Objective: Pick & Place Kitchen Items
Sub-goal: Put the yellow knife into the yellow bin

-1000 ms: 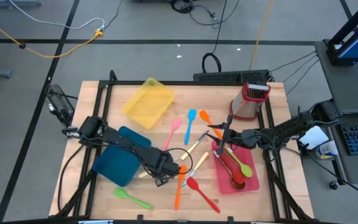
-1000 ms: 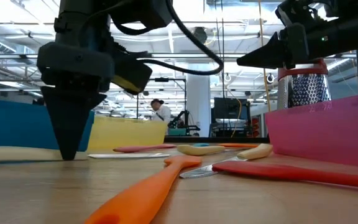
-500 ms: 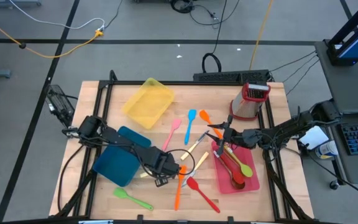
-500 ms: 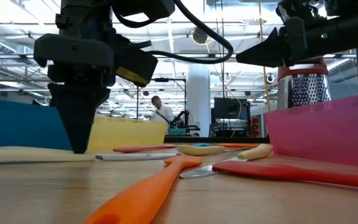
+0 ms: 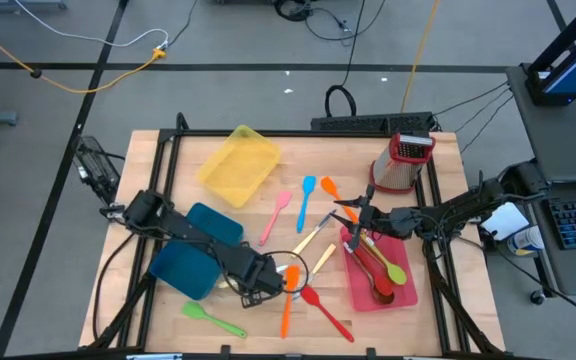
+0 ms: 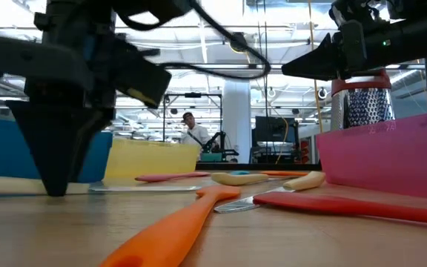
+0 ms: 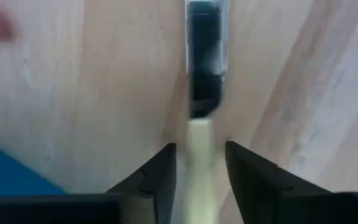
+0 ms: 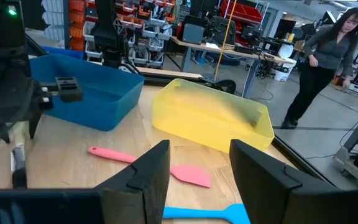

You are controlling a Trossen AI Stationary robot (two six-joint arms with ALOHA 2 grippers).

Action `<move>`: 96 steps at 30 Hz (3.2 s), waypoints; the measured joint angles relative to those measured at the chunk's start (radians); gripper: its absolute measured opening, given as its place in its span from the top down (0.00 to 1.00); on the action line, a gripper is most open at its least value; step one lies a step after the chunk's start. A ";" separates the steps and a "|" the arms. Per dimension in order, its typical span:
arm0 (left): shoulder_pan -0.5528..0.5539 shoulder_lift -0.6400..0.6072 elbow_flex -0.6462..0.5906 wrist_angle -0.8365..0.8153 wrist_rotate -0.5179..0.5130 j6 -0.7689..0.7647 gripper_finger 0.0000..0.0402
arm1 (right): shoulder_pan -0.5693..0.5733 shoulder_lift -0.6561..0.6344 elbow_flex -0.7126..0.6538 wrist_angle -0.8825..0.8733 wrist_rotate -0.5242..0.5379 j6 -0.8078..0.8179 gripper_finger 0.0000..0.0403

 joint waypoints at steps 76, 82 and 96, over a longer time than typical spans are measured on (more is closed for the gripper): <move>0.186 -0.028 0.099 -0.127 -0.099 0.140 0.77 | 0.000 0.000 0.000 0.007 -0.182 -0.004 0.60; 0.192 -0.029 0.014 0.002 -0.023 0.146 0.77 | 0.000 0.000 0.000 0.008 -0.182 -0.004 0.60; 0.195 -0.035 -0.022 -0.007 -0.104 0.136 0.77 | 0.000 0.000 0.000 0.015 -0.182 -0.024 0.60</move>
